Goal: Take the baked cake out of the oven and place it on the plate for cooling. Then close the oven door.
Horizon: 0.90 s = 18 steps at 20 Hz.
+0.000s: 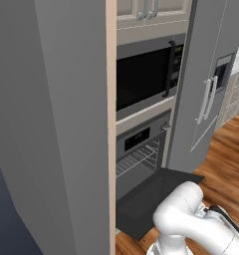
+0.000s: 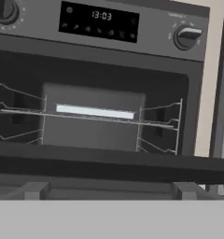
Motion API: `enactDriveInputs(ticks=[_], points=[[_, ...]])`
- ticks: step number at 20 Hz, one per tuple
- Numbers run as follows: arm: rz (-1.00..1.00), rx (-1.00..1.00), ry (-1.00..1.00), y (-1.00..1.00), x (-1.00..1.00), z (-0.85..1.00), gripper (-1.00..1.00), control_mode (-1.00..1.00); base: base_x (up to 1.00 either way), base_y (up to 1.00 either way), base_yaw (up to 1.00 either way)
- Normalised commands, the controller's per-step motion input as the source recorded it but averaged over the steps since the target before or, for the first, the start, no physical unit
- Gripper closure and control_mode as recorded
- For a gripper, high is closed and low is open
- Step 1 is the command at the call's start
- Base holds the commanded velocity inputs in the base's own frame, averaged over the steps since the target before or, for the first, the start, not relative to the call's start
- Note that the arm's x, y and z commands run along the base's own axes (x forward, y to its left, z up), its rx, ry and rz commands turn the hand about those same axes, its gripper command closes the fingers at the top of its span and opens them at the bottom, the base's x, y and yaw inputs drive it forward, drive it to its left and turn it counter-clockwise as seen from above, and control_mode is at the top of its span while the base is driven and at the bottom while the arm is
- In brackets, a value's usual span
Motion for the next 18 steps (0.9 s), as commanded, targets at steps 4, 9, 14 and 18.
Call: enactDriveInputs(ticks=[4, 9, 14, 18], points=[[0.02, 0.11, -0.1, -0.51, 0.42, -0.85, -1.0, -1.0, 0.0, 0.0, 0.0], [0.03, 0.12, -0.14, -0.6, 0.16, -1.0, -1.0, -1.0, 0.0, 0.0, 0.0], [0.05, 0.02, -0.21, -0.14, 0.43, -0.91, -1.0, -1.0, 0.0, 0.0, 0.0], [0.1, 0.0, -0.23, 0.1, 0.52, -0.96, -1.0, -1.0, 0.0, 0.0, 0.0]])
